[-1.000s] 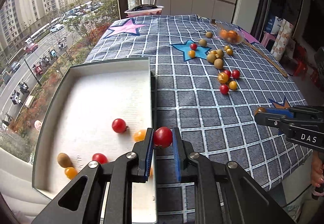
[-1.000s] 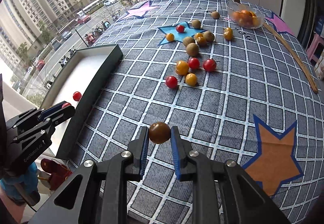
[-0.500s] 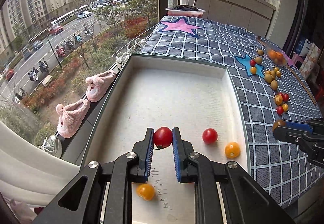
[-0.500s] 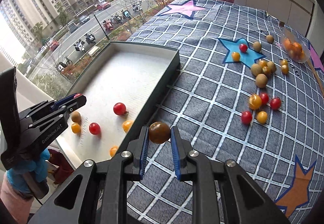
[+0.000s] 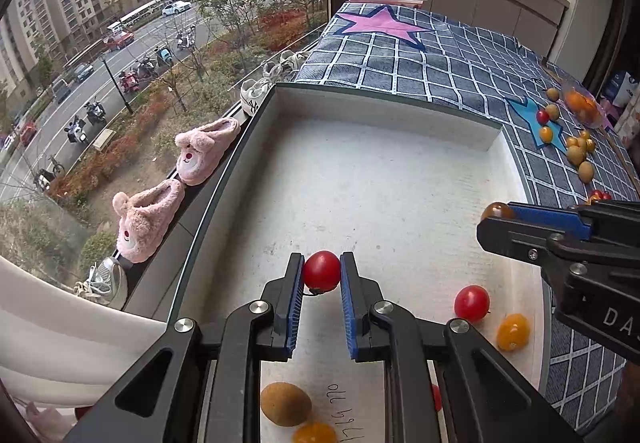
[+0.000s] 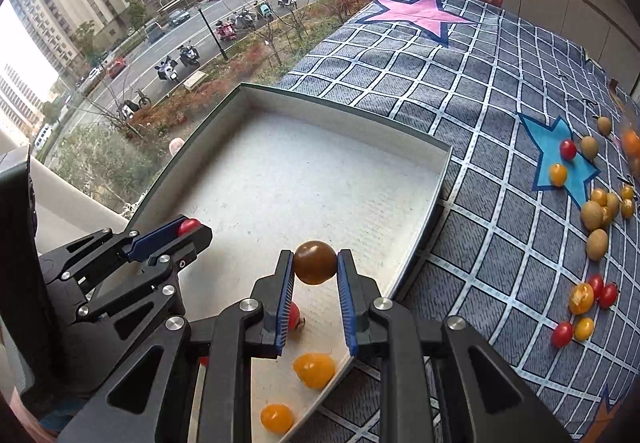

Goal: Organize fruits
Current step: 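Carry the red and brown tomatoes in both tools over the white tray, then open both tools to drop the red and brown tomatoes into the tray, then move both tools back over the cloth toward two red tomatoes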

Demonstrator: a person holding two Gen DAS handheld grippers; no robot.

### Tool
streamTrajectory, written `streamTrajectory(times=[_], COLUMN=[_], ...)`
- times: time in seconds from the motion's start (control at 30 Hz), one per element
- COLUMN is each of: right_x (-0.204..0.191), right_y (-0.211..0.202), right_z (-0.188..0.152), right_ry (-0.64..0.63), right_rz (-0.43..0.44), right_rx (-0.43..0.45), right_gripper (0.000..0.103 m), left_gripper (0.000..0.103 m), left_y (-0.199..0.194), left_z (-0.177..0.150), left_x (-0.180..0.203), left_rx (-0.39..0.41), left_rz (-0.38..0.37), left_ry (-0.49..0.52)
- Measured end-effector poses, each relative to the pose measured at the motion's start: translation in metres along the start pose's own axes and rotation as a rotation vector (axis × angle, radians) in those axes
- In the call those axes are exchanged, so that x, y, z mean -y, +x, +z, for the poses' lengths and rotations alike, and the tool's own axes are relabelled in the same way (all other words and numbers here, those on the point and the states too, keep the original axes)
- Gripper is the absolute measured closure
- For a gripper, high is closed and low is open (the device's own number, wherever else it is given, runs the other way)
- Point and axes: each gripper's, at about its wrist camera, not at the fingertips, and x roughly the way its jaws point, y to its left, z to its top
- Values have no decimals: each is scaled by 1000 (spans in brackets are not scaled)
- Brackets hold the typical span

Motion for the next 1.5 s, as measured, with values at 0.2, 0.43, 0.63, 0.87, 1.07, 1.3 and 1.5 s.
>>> streamTrajectory(times=[0.2, 0.43, 0.63, 0.87, 1.07, 1.3, 1.5], right_x=[-4, -6, -1, 5, 28, 79, 133], right_y=[30, 34, 21, -24, -54, -92, -114], right_z=[7, 10, 13, 10, -7, -50, -90], right_ry=[-19, -26, 8, 13, 56, 215, 418], right_rz=[-20, -32, -13, -22, -61, -21, 24], right_rx=[-72, -76, -49, 42, 41, 109, 157], right_gripper=[80, 79, 66, 23, 20, 20, 20], left_gripper=[84, 84, 83, 22, 22, 22, 22], left_y=[6, 6, 5, -21, -51, -82, -94], left_z=[-4, -5, -5, -7, -8, -12, -15], left_x=[4, 6, 4, 4, 5, 19, 65], left_rx=[-26, -13, -14, 101, 165, 220, 196], left_rz=[11, 21, 11, 34, -27, -137, -122], left_ry=[20, 39, 37, 38, 6, -38, 85])
